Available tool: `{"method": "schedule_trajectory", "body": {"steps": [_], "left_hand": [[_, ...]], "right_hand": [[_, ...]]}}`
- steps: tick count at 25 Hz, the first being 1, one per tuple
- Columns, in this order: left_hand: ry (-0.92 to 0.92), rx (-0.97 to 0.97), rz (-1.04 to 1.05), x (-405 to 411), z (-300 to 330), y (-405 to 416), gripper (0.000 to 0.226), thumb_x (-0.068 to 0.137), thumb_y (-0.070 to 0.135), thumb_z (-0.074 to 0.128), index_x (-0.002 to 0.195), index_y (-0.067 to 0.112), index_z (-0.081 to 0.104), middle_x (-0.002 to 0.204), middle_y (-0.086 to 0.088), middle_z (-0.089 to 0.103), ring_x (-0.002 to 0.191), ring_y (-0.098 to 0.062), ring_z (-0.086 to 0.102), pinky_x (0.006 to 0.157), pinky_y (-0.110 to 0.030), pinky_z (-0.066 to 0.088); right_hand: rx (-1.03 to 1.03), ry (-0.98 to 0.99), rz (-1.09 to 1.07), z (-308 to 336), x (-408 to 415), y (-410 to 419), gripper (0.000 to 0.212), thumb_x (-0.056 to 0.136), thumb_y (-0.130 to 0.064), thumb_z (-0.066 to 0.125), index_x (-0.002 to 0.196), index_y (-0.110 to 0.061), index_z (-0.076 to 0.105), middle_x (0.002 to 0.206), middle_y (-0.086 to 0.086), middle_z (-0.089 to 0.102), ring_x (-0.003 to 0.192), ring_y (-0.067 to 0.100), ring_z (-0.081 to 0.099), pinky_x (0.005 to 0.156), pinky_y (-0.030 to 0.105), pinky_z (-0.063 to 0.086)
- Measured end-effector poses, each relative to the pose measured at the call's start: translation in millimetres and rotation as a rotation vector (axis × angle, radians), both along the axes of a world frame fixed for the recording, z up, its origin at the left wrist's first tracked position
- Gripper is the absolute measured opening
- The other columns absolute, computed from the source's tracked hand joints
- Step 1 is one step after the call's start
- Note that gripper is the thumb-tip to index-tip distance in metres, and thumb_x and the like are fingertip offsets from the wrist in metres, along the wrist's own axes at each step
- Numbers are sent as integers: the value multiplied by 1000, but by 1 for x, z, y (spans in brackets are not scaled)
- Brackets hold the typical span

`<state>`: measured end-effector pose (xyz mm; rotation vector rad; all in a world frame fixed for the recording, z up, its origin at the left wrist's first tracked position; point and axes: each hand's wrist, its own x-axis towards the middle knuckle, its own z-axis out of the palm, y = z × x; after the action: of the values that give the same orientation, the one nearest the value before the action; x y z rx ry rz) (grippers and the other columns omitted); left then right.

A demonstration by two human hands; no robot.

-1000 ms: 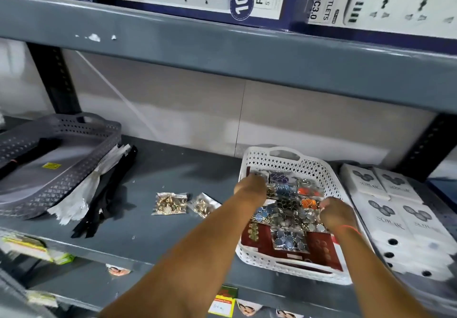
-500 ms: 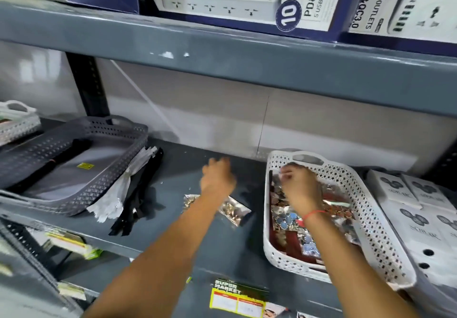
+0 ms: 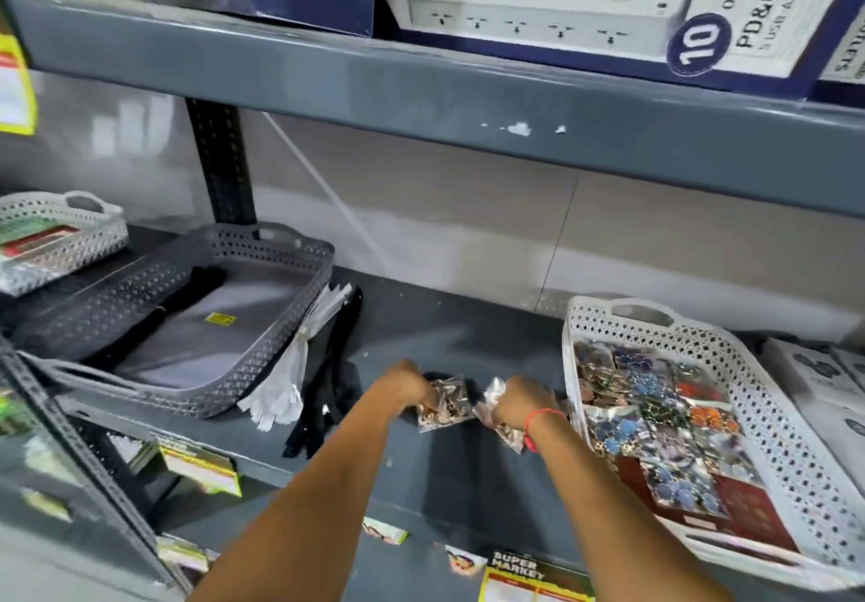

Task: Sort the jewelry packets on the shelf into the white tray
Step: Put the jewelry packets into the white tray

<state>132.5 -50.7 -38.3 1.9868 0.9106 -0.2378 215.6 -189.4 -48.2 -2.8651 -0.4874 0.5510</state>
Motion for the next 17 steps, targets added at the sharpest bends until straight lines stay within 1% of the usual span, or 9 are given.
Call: {"method": "schedule_trajectory", "body": {"steps": [1,3,5,7,9,11,13,15,17], "left_hand": [[-38,-96,47,-2,1,1,32,77,2,69,107,-3,60,102,-18,67,99,-29,64,84,-35,54],[-91,-259,136,-8,8,4,15,83,-1,62,92,7,54,75,-5,53,73,-16,53,64,-26,47],[-137,-418,193,-12,14,6,19,86,-2,58,92,13,49,73,-2,48,63,-11,45,57,-22,42],[-201,-490,209,-13,24,7,23,86,-3,59,95,15,49,76,-2,52,64,-11,47,57,-23,44],[-271,-509,176,-9,38,2,20,86,-4,60,83,14,51,76,-3,55,64,-12,51,59,-24,47],[-321,-518,89,-2,55,-14,25,87,-4,59,74,15,51,73,-2,57,61,-10,54,54,-21,50],[-345,-525,-3,8,70,-37,25,88,-4,59,73,15,53,71,-1,59,62,-9,56,47,-17,52],[-348,-516,-92,20,80,-67,24,87,-5,59,74,15,55,62,3,66,64,-9,58,48,-17,54],[-309,-479,-168,30,81,-96,26,87,-9,56,74,13,55,46,7,67,59,-7,61,51,-19,55]], "right_hand": [[28,13,-3,0,1,-2,57,67,-37,74,115,-9,64,126,14,64,118,30,59,99,37,48],[93,40,-2,4,2,-5,45,69,-23,74,110,-8,66,117,14,68,110,28,64,90,32,51],[275,114,-41,14,0,-8,29,72,-9,70,100,-10,65,94,14,65,94,27,66,80,32,52],[547,323,-142,34,0,-18,20,77,4,62,91,-10,59,79,8,59,72,22,62,70,32,53],[777,553,-236,63,2,-39,27,82,15,53,89,-11,55,76,6,59,64,14,57,61,27,51],[915,629,-270,90,5,-75,34,83,20,50,104,-7,55,84,10,61,71,16,60,58,24,56],[1001,632,-329,107,13,-117,41,84,20,49,119,-1,52,93,14,62,79,20,60,73,26,58],[1025,563,-431,110,25,-164,46,84,19,48,127,3,47,107,17,61,85,22,58,99,35,45],[1020,520,-507,109,36,-206,44,85,19,46,124,-1,49,105,15,58,87,21,56,102,35,43]]}}
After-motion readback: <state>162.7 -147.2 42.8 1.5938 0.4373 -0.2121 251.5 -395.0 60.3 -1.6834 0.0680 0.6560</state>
